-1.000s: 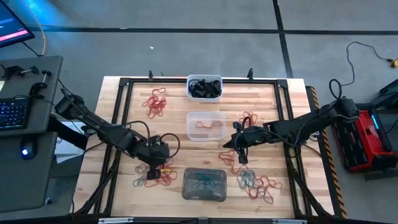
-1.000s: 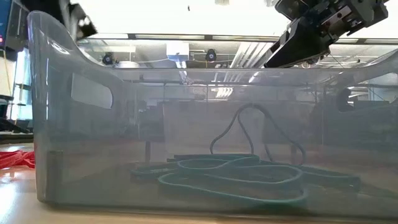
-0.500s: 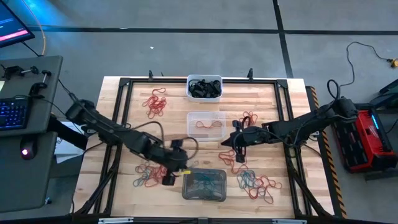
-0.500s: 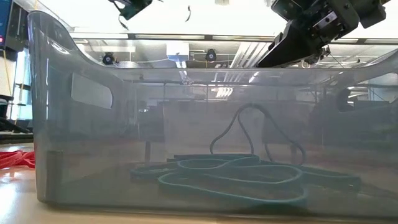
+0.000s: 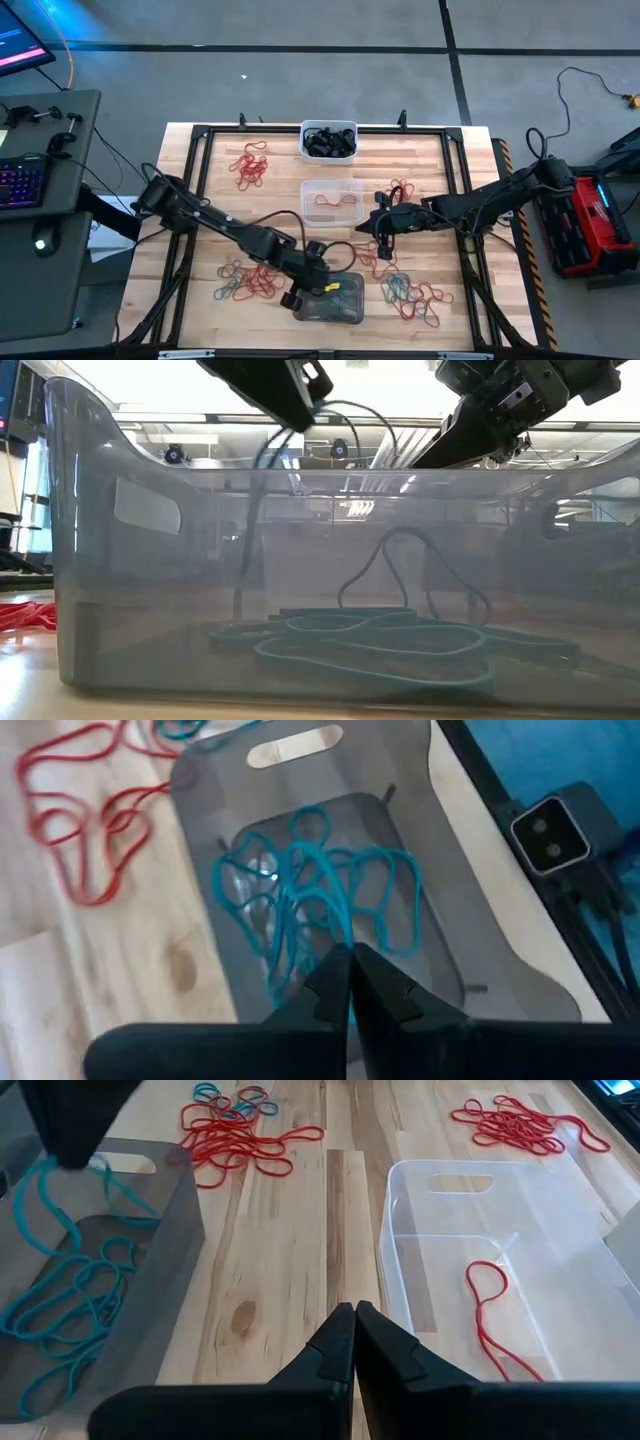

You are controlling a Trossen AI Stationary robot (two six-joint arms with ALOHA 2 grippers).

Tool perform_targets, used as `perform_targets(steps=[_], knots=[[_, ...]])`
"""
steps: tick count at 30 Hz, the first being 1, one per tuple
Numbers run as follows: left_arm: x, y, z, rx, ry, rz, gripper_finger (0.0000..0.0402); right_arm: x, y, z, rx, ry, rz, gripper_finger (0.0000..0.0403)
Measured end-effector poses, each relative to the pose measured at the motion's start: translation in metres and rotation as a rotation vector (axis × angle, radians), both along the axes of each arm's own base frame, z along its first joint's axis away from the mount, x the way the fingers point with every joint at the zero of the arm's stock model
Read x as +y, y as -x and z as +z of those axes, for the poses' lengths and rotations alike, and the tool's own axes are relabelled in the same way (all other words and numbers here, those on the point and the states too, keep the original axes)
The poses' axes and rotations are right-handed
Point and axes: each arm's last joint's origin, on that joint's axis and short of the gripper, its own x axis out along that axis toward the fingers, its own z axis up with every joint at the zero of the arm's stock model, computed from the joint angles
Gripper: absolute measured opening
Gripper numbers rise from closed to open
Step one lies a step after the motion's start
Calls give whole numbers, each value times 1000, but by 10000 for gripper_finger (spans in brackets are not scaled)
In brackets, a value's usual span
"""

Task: Sort rubber bands into baskets
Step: Put the blue rubber band into the black bin

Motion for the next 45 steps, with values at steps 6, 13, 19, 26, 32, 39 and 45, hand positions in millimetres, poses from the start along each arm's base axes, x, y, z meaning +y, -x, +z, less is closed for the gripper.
perform_targets(steps=[6, 13, 19, 26, 32, 39, 45], knots=[[0, -6, -15, 26, -17, -29, 0, 0, 0, 0, 0, 0, 0, 0], [2, -9, -20, 37, -23, -22, 8, -1, 0, -1, 5, 13, -18, 0], [6, -10, -20, 50, 18, -34, 42, -1, 1, -3, 23, 10, -29, 0], [-1, 3, -8, 48, -52, -46, 56, -1, 1, -3, 27, 6, -32, 0], [-7, 22, 10, 61, -76, -22, 5, -1, 2, -4, 35, 10, -30, 0], [-18, 46, 24, 118, -91, 54, 1, -1, 2, -4, 36, 17, -26, 0], [-34, 78, 32, 216, -98, 153, 0, -1, 2, -4, 37, 11, -30, 0]])
